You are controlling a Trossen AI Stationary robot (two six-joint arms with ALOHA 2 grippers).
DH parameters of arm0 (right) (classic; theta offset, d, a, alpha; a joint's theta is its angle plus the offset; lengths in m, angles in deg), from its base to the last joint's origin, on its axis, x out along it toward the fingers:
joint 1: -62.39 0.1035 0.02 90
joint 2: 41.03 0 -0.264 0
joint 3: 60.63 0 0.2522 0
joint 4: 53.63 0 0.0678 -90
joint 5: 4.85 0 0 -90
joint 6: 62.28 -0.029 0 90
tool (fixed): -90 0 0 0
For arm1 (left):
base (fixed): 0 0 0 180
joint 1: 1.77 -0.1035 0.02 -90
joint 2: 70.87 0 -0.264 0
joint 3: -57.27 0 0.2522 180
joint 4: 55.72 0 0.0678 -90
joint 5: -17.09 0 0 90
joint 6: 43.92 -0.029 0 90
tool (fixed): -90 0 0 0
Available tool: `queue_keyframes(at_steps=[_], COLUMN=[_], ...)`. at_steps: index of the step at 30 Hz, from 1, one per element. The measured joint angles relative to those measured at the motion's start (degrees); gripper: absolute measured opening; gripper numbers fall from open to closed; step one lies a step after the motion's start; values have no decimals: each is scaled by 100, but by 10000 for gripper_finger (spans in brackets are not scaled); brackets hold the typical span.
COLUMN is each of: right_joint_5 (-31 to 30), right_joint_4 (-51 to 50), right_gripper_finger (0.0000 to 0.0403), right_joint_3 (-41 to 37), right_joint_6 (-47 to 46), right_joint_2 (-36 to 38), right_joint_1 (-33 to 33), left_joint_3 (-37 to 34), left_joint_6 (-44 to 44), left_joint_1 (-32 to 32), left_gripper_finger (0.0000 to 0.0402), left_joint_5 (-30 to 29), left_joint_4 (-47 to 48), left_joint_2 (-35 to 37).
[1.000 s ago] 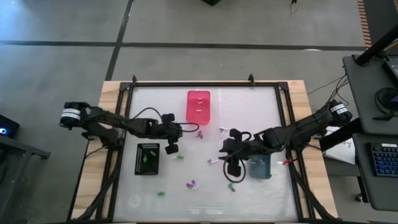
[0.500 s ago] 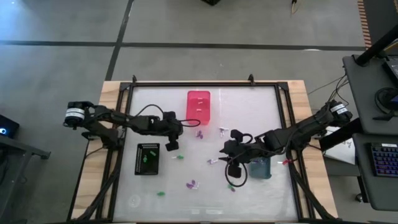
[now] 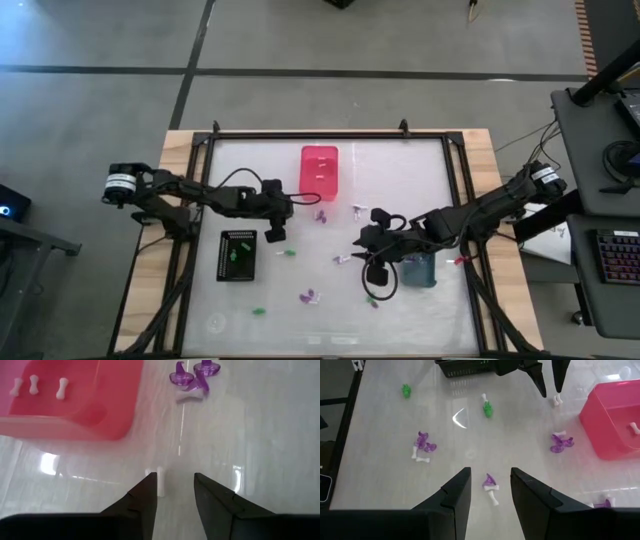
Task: Sort Halloween decoration
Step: Put the bone toy into the red bin
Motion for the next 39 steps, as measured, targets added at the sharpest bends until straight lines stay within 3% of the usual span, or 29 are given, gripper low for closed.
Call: queue_keyframes(at_steps=[5,26,39], right_joint_5=[-2,-4,-58], right_joint_4=[2,4,9], right_gripper_finger=[128,128,128], right_joint_3=[0,-52,-57], right_joint_6=[0,-2,-17], right_joint_2=[0,-2,-2], right_joint_1=[0,0,0], left_joint_3=[0,-439,-831], left_joint_6=[0,100,45], left_joint_1=[-50,-57,-64], left_gripper_finger=[128,115,115], left_joint_5=[-7,-7,-9], left_joint_4=[-2,-738,-1659], left_joint_2=[0,0,0])
